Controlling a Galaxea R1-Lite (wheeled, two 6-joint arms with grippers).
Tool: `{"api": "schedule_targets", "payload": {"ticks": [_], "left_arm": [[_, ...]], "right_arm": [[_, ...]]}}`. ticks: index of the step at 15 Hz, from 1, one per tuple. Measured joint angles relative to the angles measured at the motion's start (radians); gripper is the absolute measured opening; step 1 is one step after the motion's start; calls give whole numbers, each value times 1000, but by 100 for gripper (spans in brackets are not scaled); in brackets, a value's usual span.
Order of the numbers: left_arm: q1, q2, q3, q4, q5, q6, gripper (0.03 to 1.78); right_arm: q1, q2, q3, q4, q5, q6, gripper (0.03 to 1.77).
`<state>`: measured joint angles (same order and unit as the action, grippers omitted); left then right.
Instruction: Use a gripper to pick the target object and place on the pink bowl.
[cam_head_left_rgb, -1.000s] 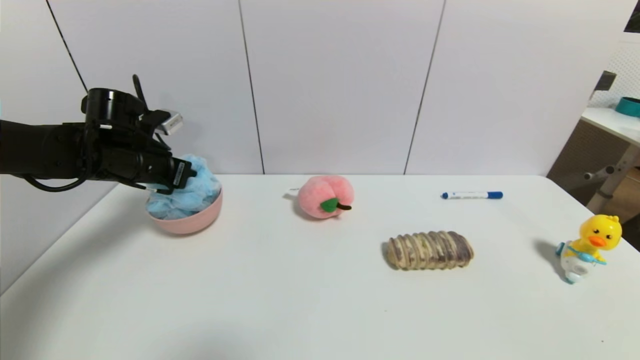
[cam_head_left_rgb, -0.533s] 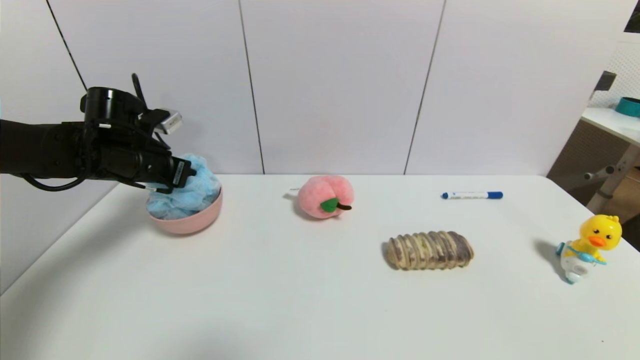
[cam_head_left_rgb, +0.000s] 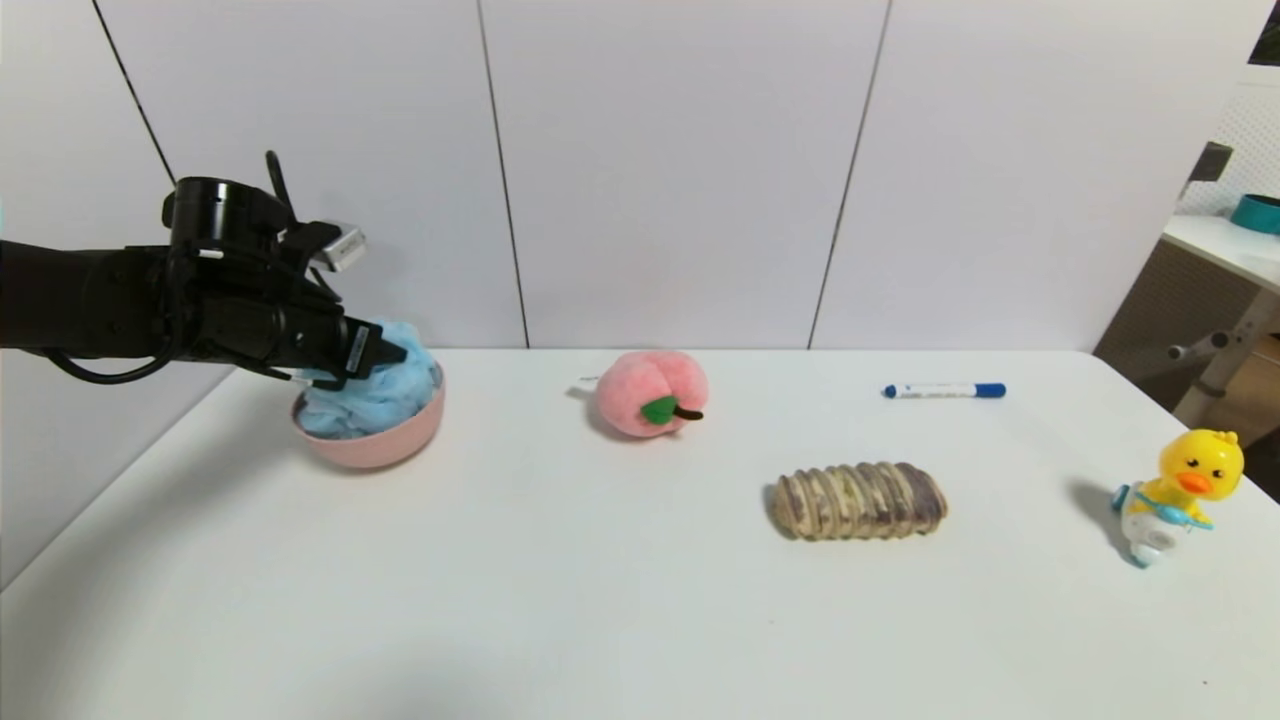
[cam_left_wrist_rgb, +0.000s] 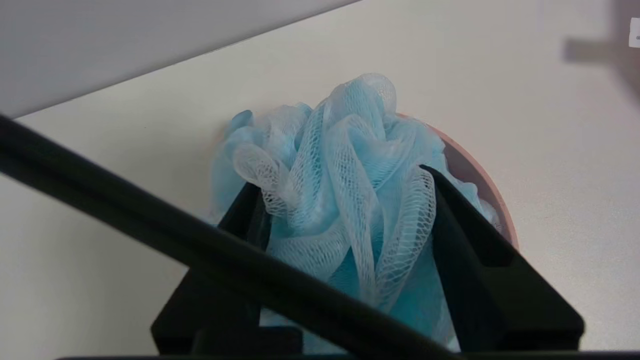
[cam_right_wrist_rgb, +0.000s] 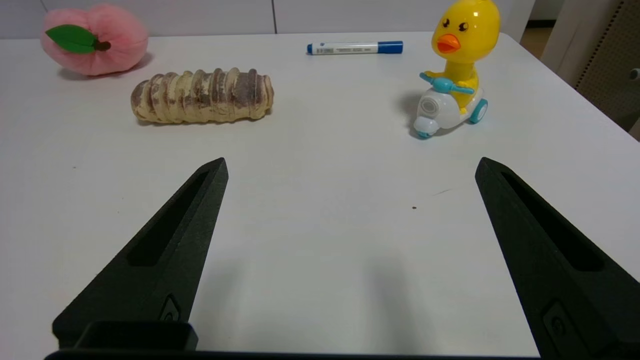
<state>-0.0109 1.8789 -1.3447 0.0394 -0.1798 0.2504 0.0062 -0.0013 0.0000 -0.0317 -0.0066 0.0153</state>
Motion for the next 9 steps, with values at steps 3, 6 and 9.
{"api": "schedule_targets", "payload": {"ticks": [3,6,9], "left_arm": [[0,-21,0,0,0,0,125],[-3,-111,16,11,-1,0,140],[-4,-286,88,16,0,-6,149]], "right_arm": [[0,0,0,0,0,0,171],[0,0,0,0,1,0,171],[-1,0,0,0,0,0,171]]}}
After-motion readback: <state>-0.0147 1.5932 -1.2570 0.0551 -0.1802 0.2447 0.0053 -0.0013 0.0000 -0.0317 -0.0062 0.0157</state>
